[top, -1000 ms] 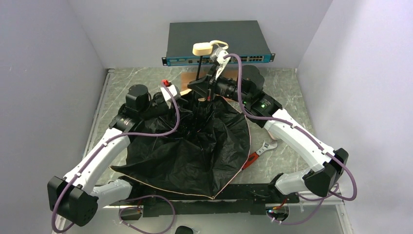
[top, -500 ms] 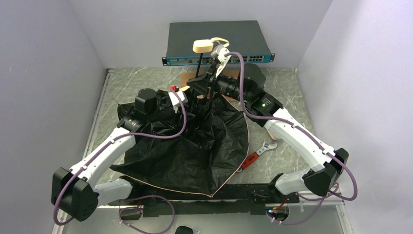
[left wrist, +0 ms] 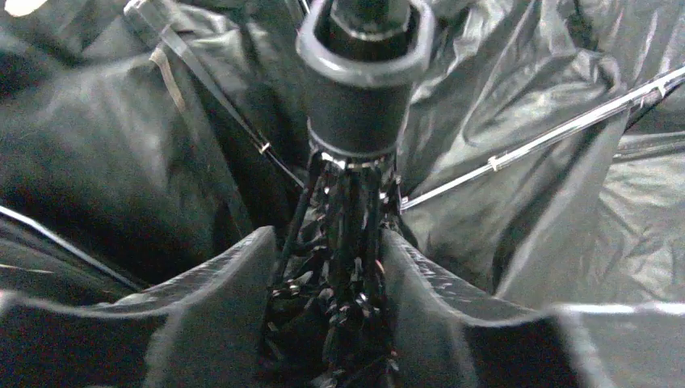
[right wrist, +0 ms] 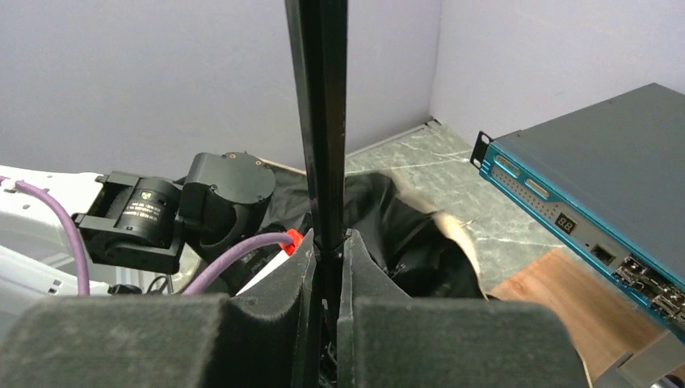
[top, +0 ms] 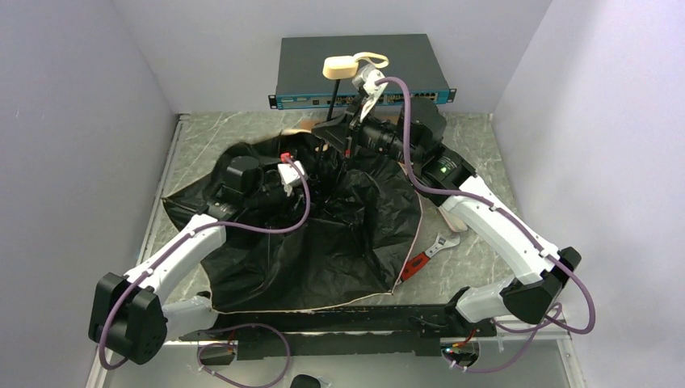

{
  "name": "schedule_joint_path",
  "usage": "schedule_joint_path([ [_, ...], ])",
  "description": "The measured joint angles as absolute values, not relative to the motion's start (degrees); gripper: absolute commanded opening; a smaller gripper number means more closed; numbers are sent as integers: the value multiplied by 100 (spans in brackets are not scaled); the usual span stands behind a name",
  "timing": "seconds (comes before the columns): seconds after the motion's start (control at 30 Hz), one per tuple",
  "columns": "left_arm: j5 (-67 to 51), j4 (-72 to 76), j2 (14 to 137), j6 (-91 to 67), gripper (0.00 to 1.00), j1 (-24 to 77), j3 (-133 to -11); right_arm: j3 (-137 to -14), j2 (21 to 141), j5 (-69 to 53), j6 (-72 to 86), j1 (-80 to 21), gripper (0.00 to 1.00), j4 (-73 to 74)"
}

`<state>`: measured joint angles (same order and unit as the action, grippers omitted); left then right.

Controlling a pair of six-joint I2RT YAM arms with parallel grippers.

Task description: Open the umbrella

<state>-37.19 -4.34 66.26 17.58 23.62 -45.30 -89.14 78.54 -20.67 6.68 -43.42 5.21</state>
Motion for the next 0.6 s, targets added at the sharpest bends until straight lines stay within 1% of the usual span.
schedule_joint_path([
  [0.07,-3745,-421,6615,1798,69,2320,-4530,-8954,7854,-2060,657,-4342,0,589],
  [0.13,-3774,-537,6479,1796,70,2259,-4530,-8954,7846,-2064,652,-4342,0,563],
  [0.23,-3868,-705,6198,1739,70,2213,-4602,-8886,7784,-2064,642,-4342,0,451],
  [0.33,-3988,-954,5968,1673,69,2292,-5129,-8643,7636,-2104,633,-4342,0,373],
  [0.37,-4001,-987,5931,1664,68,2344,-5347,-8580,7607,-2108,631,-4342,0,366],
  [0.4,-4023,-1000,5898,1662,64,2410,-5588,-8517,7588,-2112,631,-4342,0,360],
  [0.5,-4012,-1028,5811,1678,48,2633,-6147,-8324,7575,-2150,635,-4342,0,340],
  [0.6,-3962,-1068,5811,1728,40,2849,-6455,-8246,7585,-2169,652,-4342,0,355],
])
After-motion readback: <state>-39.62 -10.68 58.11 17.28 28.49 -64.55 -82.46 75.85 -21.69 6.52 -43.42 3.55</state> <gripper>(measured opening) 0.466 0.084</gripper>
